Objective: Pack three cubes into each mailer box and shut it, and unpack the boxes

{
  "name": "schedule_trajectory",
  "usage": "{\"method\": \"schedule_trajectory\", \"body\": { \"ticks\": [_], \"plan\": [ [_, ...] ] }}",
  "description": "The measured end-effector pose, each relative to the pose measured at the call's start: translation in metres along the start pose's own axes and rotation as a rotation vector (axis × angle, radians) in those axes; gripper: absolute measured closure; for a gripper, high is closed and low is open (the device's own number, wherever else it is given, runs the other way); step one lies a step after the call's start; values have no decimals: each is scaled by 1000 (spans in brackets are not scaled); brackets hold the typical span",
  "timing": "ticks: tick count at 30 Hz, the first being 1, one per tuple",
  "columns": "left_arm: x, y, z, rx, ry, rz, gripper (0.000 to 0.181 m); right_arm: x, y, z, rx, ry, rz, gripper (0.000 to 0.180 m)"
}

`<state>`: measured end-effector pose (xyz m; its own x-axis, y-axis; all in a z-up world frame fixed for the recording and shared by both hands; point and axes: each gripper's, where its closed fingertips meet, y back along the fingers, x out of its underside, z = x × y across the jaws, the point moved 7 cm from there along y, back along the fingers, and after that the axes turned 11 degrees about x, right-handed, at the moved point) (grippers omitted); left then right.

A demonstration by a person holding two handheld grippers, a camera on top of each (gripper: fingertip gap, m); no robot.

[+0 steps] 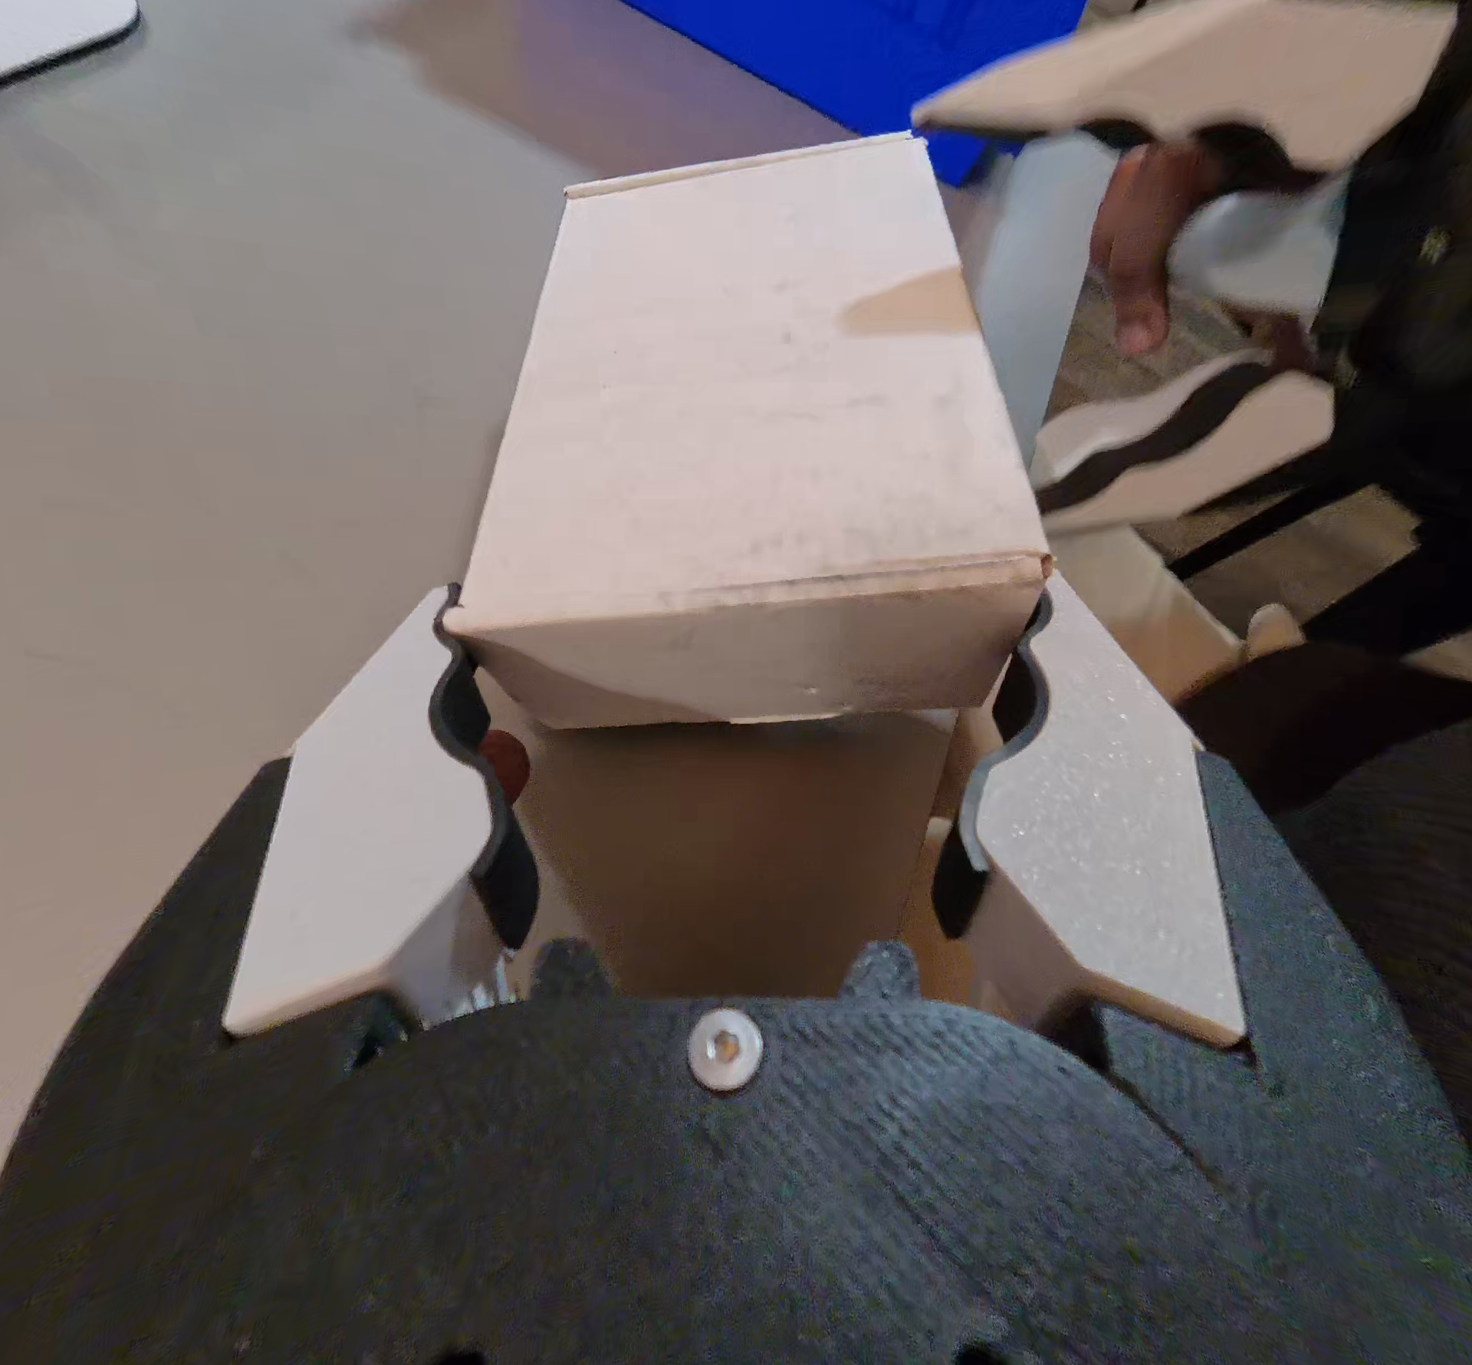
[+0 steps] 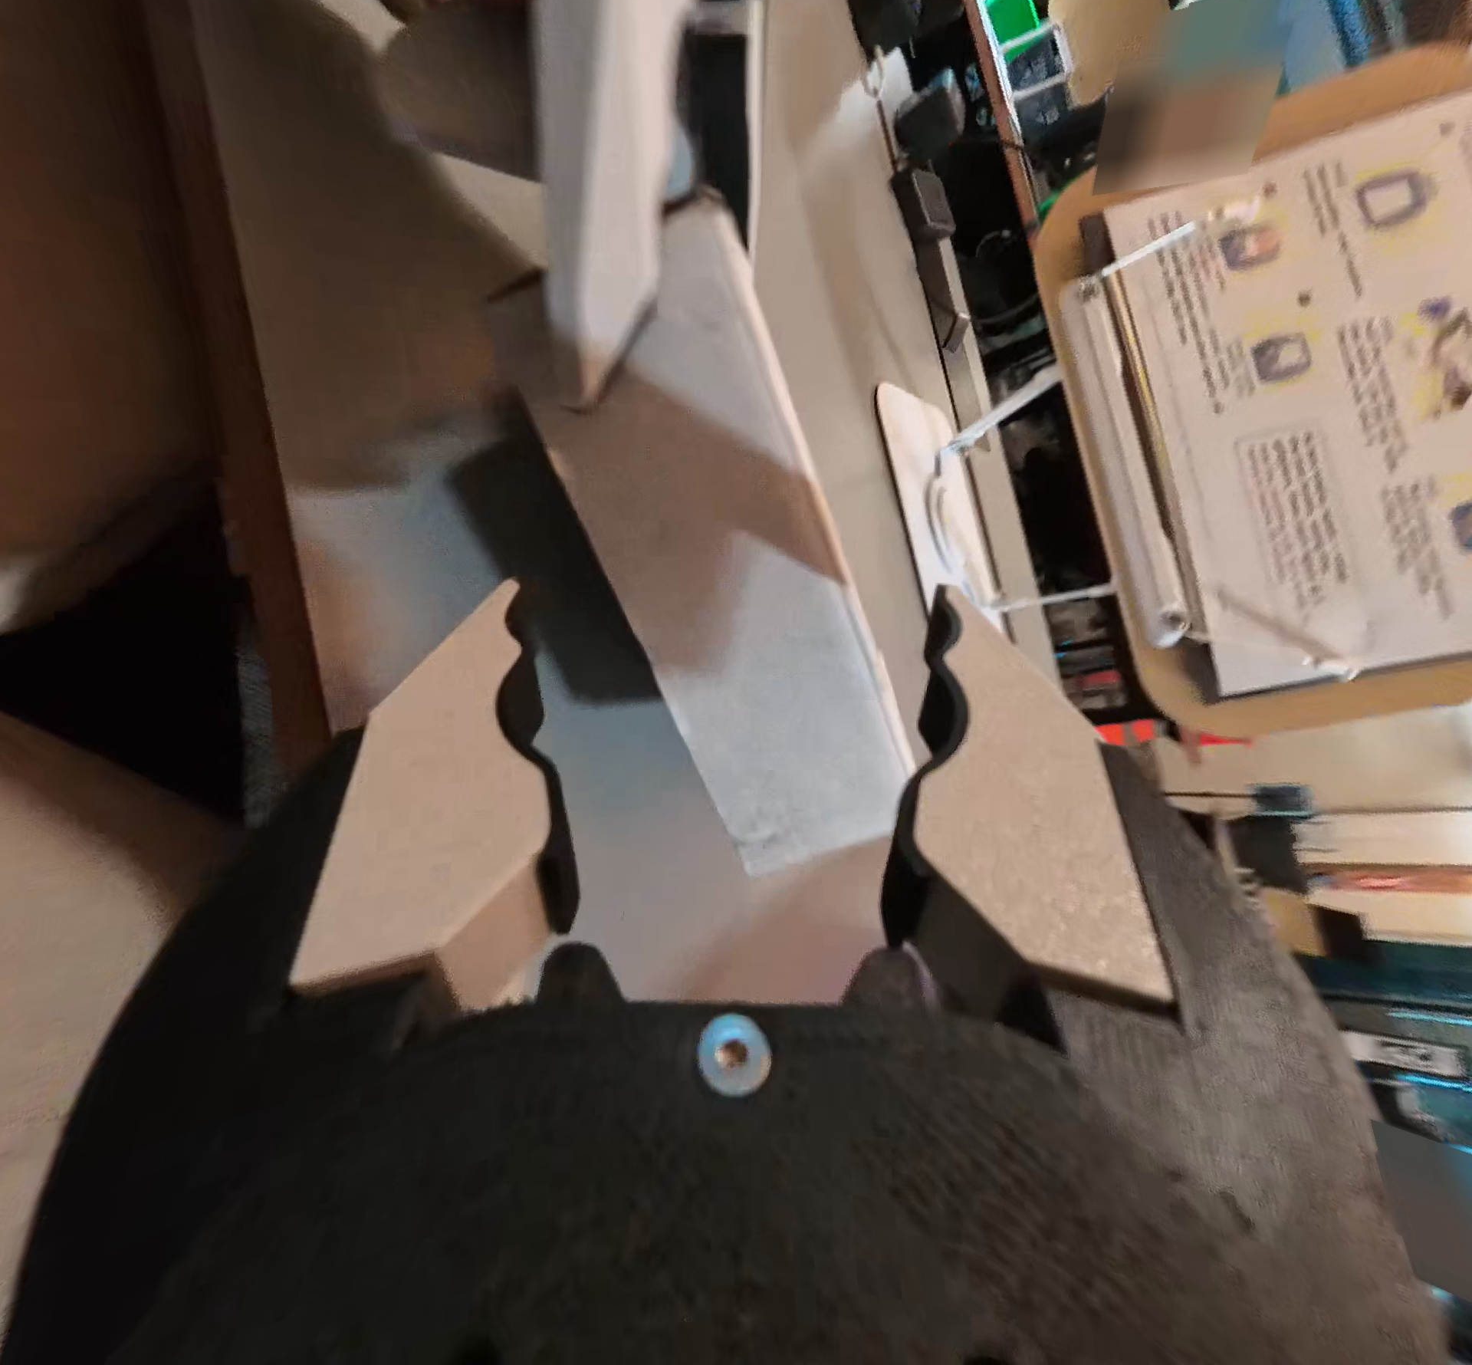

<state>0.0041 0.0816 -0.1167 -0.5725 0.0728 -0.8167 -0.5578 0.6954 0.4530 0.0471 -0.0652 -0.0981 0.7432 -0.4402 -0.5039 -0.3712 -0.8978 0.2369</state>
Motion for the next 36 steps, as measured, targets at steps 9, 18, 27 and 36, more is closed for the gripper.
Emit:
{"method": "schedule_trajectory", "body": {
  "ticks": [9,18,27,36],
  "plan": [
    [-7,-4,-20,-30,-151,-7,49,-1,-8,10,82,286,80,115],
    [-13,22,-5,-53,-90,-125,61,51,37,-141,461,279,217,116],
    [-6,6,-15,-37,-177,-27,76,253,46,-217,332,279,478,115],
    [1,-2,-14,-29,-183,15,77,306,7,-181,120,315,564,115]
  ]
}}
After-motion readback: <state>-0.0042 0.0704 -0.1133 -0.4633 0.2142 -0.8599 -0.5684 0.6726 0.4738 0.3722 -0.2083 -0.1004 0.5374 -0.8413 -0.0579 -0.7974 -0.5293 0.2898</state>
